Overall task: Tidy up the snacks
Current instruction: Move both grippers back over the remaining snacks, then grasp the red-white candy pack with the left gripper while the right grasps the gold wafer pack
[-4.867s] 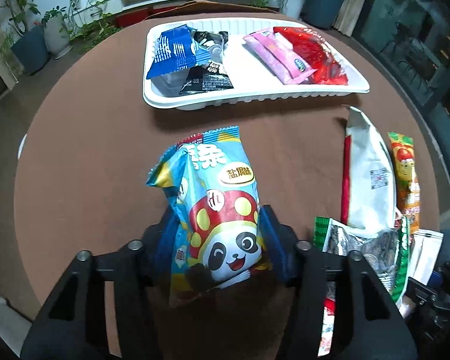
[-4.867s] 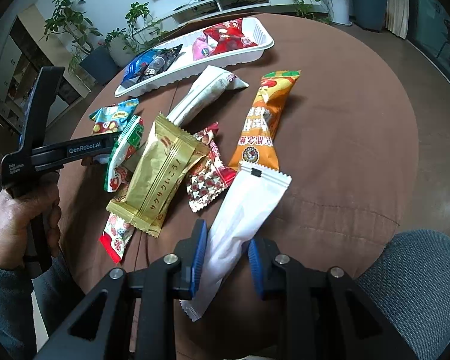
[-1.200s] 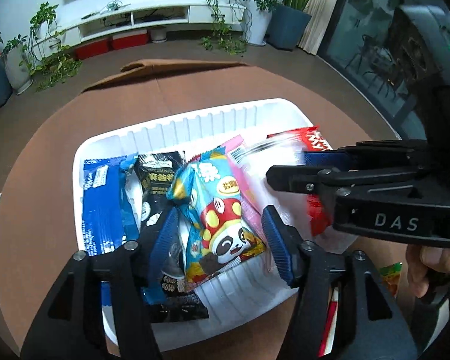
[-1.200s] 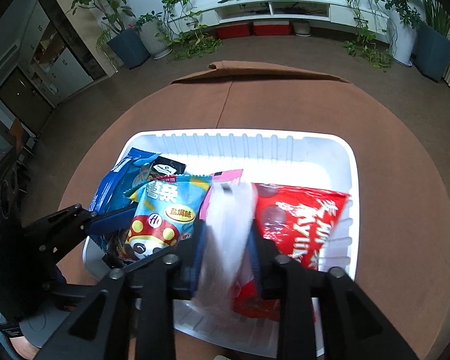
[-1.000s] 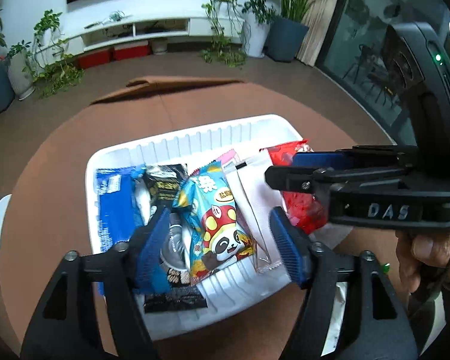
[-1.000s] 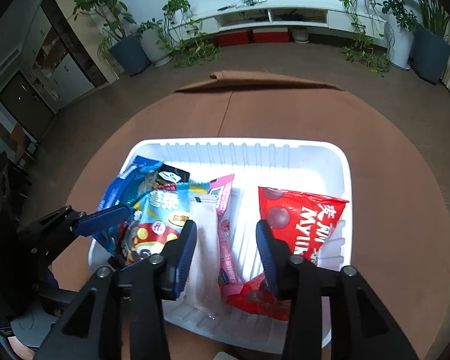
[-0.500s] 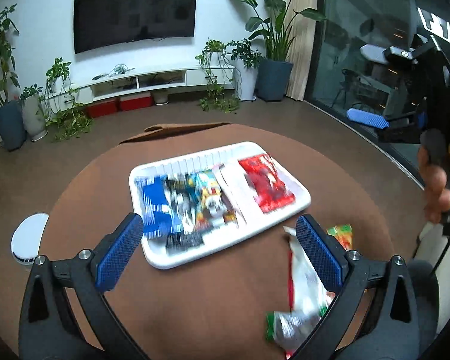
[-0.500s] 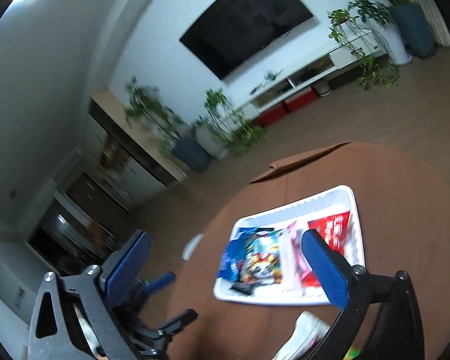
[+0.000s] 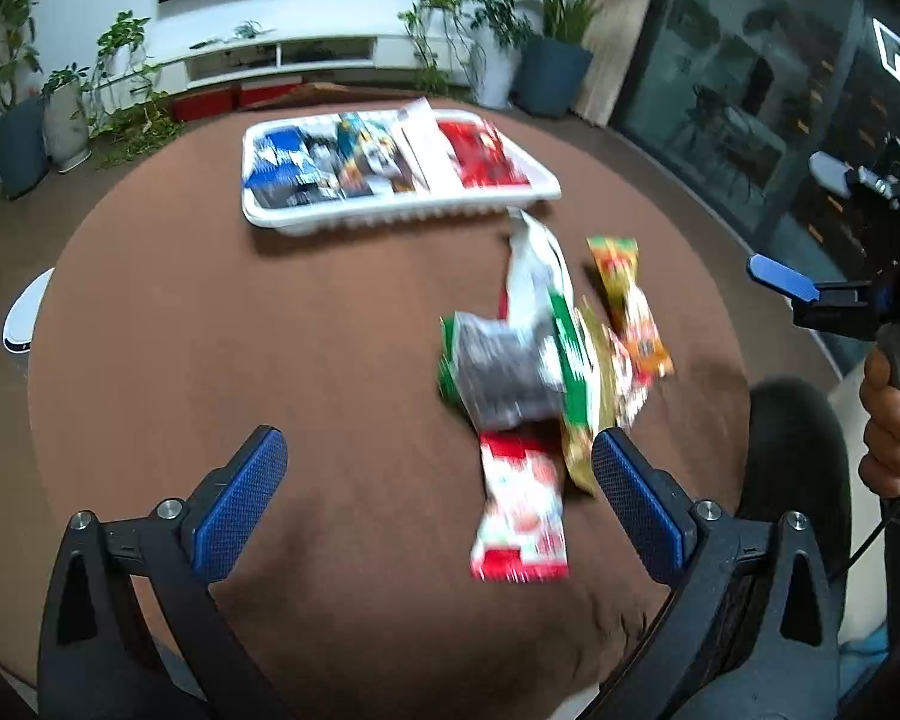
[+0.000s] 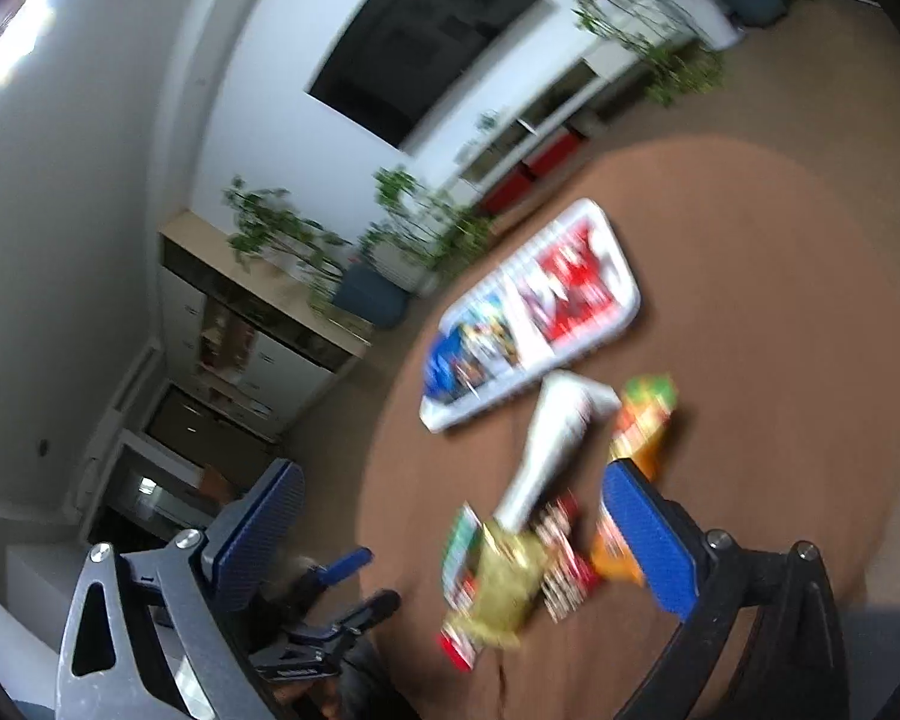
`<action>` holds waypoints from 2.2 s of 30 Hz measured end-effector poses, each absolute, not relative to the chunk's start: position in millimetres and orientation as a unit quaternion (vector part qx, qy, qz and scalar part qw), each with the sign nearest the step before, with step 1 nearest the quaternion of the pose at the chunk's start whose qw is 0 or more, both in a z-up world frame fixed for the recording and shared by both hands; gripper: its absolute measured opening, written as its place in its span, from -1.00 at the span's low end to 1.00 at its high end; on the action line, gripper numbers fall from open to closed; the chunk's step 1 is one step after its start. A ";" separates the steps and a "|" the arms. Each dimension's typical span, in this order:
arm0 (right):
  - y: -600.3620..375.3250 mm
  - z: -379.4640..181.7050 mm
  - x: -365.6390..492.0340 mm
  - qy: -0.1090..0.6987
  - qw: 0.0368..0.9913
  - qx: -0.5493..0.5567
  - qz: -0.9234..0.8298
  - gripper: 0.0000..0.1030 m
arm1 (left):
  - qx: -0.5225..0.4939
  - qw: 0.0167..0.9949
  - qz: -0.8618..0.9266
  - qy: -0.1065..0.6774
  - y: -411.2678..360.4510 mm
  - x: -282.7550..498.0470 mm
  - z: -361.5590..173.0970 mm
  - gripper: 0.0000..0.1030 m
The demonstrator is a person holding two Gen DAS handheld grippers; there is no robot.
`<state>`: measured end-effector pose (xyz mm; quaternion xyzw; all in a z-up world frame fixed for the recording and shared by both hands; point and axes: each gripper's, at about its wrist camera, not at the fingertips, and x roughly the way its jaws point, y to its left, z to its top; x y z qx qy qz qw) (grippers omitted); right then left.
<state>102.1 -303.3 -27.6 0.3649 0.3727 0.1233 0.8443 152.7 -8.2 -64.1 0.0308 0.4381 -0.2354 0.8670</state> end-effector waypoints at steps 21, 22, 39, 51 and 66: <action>-273.2 -59.4 64.7 0.427 0.849 0.301 0.077 0.85 | 0.113 0.835 -0.236 0.484 -43.3 151.7 -99.0 0.57; -272.8 -59.4 64.3 0.428 0.850 0.299 0.076 0.85 | 0.115 0.833 -0.237 0.486 -44.0 152.1 -100.0 0.57; -245.4 -64.5 74.0 0.466 0.844 0.256 0.077 0.66 | 0.126 0.820 -0.244 0.501 -51.1 163.4 -109.2 0.30; -232.9 -101.8 96.1 0.514 0.755 0.389 0.119 0.33 | 0.124 0.819 -0.254 0.500 -40.5 169.5 -106.3 -0.32; -231.4 -115.5 120.2 0.524 0.738 0.419 0.079 0.33 | 0.114 0.821 -0.264 0.494 -27.7 160.7 -106.4 -0.33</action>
